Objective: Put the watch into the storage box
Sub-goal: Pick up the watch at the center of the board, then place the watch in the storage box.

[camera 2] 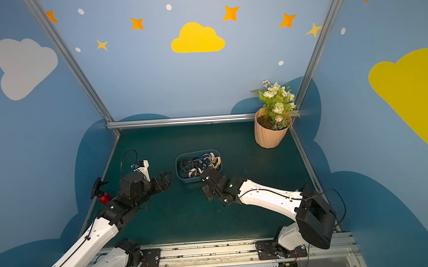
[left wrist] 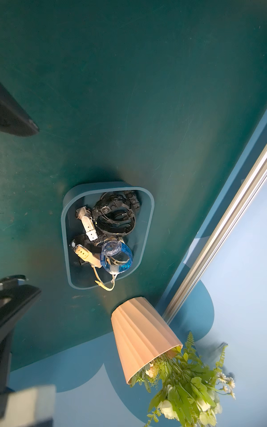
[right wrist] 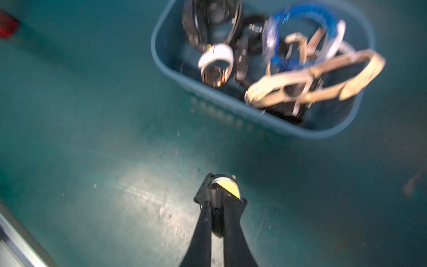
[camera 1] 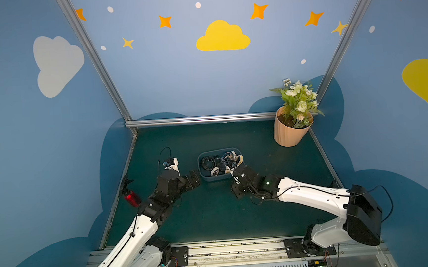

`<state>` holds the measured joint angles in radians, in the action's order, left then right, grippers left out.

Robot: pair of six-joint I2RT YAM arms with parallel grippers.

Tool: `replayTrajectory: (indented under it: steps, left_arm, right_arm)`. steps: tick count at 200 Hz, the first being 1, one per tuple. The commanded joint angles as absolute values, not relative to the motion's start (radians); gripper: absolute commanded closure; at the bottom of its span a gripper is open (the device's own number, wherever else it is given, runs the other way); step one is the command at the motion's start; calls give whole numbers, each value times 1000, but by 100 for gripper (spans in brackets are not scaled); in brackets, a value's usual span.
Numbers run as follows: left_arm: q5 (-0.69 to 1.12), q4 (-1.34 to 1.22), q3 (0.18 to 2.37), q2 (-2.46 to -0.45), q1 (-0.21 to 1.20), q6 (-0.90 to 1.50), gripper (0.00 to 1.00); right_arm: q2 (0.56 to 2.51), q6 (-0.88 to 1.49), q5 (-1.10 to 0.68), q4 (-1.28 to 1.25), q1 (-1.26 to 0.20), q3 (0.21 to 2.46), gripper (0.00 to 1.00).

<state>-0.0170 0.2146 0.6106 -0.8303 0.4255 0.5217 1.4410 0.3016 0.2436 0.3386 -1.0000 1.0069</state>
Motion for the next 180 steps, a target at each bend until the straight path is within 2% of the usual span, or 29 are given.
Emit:
replayTrajectory:
  steps: [1, 79, 160, 172, 180]
  left_arm:
    - [-21, 207, 604, -833, 422, 526, 0]
    - [-23, 207, 599, -822, 422, 528, 0]
    - [-25, 187, 604, -849, 421, 522, 0]
    - [-23, 186, 608, -854, 421, 520, 0]
    - [-23, 183, 609, -856, 423, 519, 0]
  right_arm:
    - [1458, 233, 264, 281, -966, 1092, 100]
    - [1718, 147, 190, 182, -857, 1299, 100]
    - [1846, 168, 163, 164, -837, 1306, 100]
    - [1841, 172, 163, 170, -834, 1313, 89]
    - [1829, 176, 162, 170, -831, 1316, 78]
